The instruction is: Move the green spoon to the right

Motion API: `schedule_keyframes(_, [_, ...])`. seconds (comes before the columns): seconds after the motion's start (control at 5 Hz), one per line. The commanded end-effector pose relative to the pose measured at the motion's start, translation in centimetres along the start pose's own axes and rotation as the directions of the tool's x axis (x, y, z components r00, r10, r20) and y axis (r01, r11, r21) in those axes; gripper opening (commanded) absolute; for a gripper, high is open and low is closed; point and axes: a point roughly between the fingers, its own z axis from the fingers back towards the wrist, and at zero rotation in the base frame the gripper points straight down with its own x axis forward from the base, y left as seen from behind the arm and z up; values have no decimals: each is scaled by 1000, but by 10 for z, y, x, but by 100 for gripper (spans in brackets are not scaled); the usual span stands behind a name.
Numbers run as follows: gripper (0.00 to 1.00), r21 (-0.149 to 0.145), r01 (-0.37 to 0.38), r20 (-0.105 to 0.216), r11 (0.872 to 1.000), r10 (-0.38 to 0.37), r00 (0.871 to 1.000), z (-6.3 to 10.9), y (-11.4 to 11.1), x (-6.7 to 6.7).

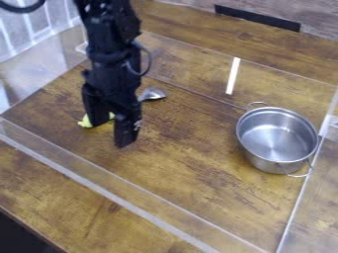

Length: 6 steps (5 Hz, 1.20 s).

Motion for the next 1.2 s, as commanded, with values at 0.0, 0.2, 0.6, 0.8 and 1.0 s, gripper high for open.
schedule_keyframes(0.0, [100,34,-5,65,999,2,998,-5,28,5])
schedule_keyframes(0.2, [100,54,23,108,998,-29,994,-16,44,9])
schedule_keyframes(0.6, [100,58,58,141,997,-66,988,-29,37,34])
schedule_keyframes(0.8, [0,58,64,144,996,-72,987,-26,36,48])
schedule_keyframes(1.0, [0,54,71,150,996,-78,986,-24,34,65])
